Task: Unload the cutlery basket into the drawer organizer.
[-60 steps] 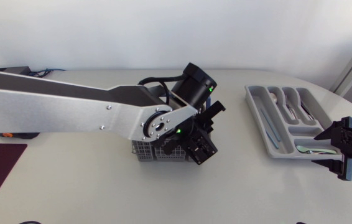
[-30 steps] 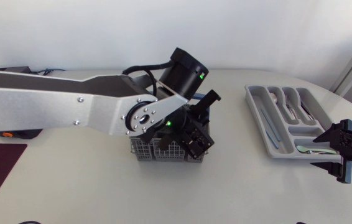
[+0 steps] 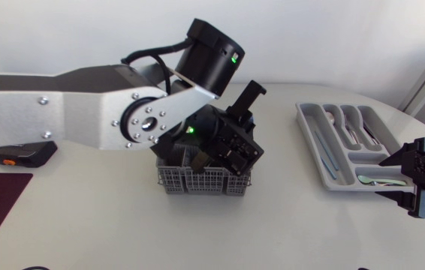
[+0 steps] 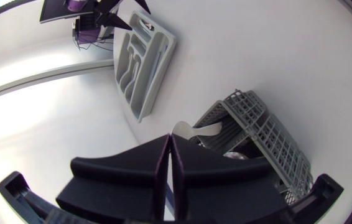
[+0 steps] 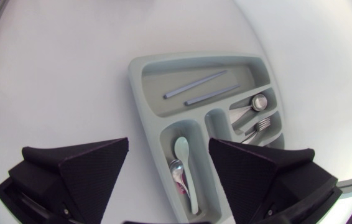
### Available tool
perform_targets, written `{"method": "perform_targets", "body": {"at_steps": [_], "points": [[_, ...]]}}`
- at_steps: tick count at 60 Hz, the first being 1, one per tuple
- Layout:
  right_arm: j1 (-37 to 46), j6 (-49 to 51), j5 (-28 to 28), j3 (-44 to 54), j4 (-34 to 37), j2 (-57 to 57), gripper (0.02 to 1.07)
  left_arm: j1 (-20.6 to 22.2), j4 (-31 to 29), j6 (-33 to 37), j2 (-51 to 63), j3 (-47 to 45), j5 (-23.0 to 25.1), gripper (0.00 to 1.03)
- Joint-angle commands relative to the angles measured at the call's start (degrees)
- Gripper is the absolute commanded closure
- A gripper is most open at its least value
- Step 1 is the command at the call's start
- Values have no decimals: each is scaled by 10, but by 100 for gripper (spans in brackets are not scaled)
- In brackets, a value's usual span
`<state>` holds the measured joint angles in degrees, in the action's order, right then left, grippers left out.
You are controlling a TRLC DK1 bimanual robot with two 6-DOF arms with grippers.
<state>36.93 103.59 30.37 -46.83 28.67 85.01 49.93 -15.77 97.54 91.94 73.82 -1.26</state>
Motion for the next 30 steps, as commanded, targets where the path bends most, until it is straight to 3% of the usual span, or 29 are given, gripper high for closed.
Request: {"method": "perform_targets", "body": {"at_steps": [1, 21, 30], "points": [[-6, -7, 7, 10, 15, -16, 14, -4, -21, -20, -31, 29, 8, 100], [-21, -32, 28, 29, 31, -70, 14, 3, -69, -144, -74, 75, 17, 100], [-34, -79, 56, 29, 53, -108, 14, 8, -84, -268, -71, 105, 15, 100]]}}
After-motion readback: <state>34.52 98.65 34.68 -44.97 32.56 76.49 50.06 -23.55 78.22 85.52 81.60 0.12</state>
